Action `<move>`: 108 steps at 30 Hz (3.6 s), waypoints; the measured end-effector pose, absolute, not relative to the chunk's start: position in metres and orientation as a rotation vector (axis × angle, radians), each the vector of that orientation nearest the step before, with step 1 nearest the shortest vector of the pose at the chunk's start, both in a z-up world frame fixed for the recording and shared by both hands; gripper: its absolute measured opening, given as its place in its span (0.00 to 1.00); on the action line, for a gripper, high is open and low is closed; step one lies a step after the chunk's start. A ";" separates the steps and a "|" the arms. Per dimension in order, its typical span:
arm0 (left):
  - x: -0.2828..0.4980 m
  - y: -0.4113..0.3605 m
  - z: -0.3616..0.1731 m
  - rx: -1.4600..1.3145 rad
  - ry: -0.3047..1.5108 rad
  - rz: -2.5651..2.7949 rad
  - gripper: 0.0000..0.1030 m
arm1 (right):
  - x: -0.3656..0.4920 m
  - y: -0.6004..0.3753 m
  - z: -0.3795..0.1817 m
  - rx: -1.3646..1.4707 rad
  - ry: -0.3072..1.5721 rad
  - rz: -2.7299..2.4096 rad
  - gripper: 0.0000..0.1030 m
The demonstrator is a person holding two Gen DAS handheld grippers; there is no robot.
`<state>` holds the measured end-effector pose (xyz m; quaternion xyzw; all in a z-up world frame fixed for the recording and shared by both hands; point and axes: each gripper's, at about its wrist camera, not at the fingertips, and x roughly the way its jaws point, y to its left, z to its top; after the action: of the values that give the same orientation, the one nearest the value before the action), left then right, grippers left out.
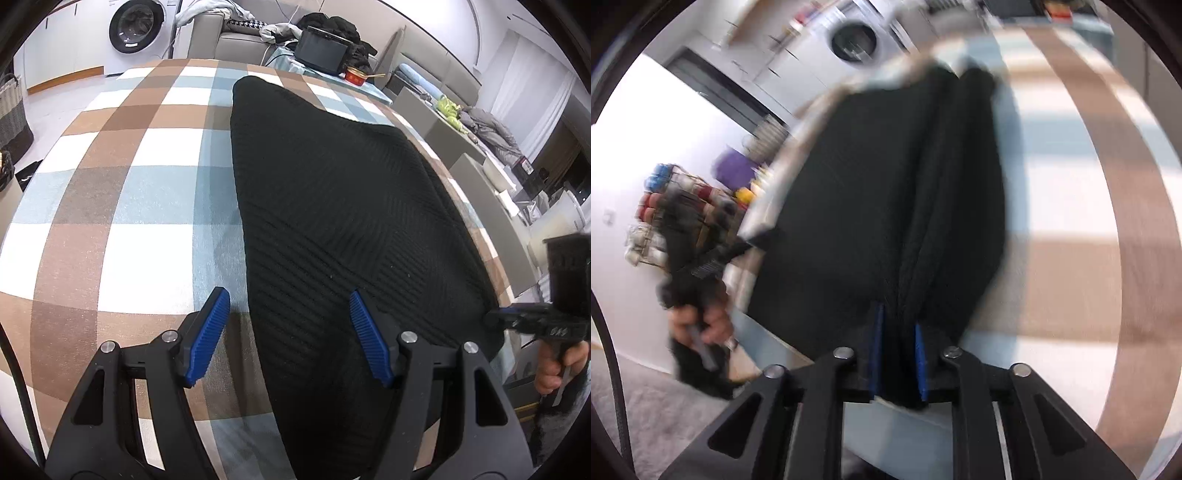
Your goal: Fold small clothes
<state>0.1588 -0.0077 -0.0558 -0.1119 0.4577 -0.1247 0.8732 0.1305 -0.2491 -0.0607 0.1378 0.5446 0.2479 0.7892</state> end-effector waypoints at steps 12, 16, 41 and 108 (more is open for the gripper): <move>0.162 -0.009 -0.055 -0.225 0.954 -0.261 0.63 | 0.236 -0.235 -0.020 0.241 0.924 0.463 0.38; 0.160 -0.001 -0.057 -0.250 0.959 -0.238 0.63 | 0.289 -0.223 -0.049 0.237 0.993 0.410 0.37; 0.193 -0.042 -0.027 -0.133 0.845 -0.430 0.42 | 0.169 -0.228 -0.038 0.145 0.924 0.345 0.30; 0.159 -0.007 -0.053 -0.141 0.935 -0.276 0.34 | 0.140 -0.193 -0.072 0.043 0.968 0.392 0.38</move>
<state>0.1590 -0.0069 -0.0533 -0.0678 0.4488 -0.1326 0.8811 0.1396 -0.1933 -0.0722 0.0206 0.4621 0.1870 0.8666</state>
